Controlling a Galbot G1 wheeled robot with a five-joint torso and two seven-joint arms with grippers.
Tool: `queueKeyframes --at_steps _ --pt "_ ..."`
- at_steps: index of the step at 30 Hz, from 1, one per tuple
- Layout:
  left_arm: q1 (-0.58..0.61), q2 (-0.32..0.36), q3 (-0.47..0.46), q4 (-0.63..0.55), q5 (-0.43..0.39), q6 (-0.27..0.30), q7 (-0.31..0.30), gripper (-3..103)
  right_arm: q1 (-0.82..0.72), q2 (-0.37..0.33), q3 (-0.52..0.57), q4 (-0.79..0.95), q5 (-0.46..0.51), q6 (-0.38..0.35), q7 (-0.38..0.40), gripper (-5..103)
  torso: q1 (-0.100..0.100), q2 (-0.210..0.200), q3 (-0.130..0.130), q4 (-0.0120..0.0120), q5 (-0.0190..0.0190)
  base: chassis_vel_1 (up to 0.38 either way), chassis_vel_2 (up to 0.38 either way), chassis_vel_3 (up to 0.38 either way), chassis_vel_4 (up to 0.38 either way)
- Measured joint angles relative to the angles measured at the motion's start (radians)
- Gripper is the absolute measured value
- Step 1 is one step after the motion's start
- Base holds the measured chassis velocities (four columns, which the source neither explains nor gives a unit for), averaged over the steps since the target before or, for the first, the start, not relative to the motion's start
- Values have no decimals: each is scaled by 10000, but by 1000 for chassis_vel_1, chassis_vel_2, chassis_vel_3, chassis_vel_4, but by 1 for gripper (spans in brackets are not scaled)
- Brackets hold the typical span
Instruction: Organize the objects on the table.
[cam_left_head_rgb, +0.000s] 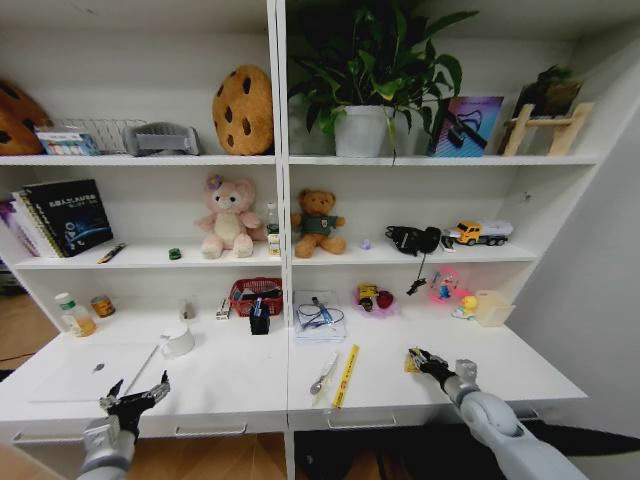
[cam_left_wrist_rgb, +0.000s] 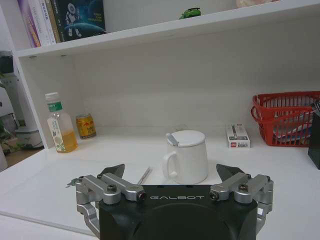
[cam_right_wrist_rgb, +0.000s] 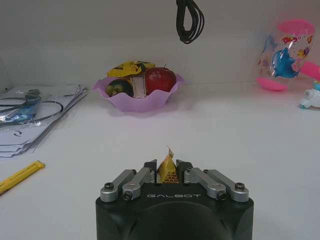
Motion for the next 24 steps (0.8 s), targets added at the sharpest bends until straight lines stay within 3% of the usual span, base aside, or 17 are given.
queueKeyframes --at_steps 2,4,7,24 --pt "6 4 0 -4 0 0 -1 100 -85 0 59 31 -1 13 -10 12 0 0 0 0 0 0 0 0 0" --pt "12 5 -1 -7 1 0 -2 100 -99 0 69 40 -1 15 -10 12 0 0 0 0 0 0 0 0 0" --pt "15 4 -2 -18 4 0 -5 100 -141 5 104 99 11 32 -11 1 0 0 0 0 1 0 0 0 0" --pt "28 40 4 -76 31 13 -10 100 748 -5 463 253 -224 959 -80 0 -1 0 0 0 0 0 0 0 0"
